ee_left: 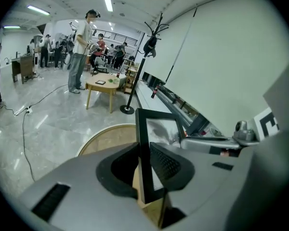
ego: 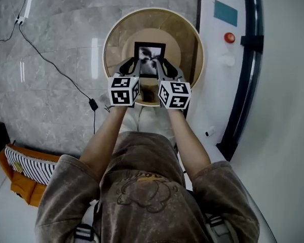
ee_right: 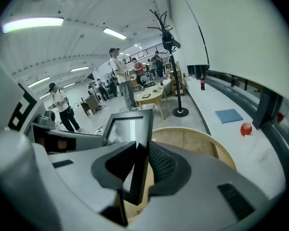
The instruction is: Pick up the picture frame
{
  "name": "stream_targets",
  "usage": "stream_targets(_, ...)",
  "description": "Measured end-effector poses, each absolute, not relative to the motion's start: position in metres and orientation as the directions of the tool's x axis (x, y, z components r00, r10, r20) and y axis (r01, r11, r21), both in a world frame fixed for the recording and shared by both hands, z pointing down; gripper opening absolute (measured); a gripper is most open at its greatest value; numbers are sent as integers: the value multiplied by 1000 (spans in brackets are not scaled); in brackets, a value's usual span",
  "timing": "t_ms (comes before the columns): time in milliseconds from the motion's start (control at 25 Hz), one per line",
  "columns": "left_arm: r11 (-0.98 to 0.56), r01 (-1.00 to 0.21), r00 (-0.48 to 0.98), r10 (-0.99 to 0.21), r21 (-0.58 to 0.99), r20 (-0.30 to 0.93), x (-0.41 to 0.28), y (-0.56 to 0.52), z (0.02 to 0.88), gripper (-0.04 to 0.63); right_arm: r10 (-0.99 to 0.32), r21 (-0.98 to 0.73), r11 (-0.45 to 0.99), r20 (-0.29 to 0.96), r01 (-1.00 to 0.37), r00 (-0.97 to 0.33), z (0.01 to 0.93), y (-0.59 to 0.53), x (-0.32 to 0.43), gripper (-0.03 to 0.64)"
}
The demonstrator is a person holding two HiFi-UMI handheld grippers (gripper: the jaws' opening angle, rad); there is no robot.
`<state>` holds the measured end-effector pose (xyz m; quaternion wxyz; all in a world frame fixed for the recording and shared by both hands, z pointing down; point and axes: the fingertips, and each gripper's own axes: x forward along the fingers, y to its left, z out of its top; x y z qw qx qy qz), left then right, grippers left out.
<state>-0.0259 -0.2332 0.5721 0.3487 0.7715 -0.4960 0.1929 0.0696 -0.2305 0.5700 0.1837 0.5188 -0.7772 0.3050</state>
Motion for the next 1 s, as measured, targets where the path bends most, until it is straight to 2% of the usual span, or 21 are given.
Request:
stream_targets(480,-333,-900,435,-735,282,521,-22,-219,428,86,-799,-235,302,466,-924,-380,427,-215,73,94)
stream_targets(1000,-403,-885,465,-798,234,383,-25,-197,325,86,-878,-174,332,301,-927,-371,324,-187,71,93)
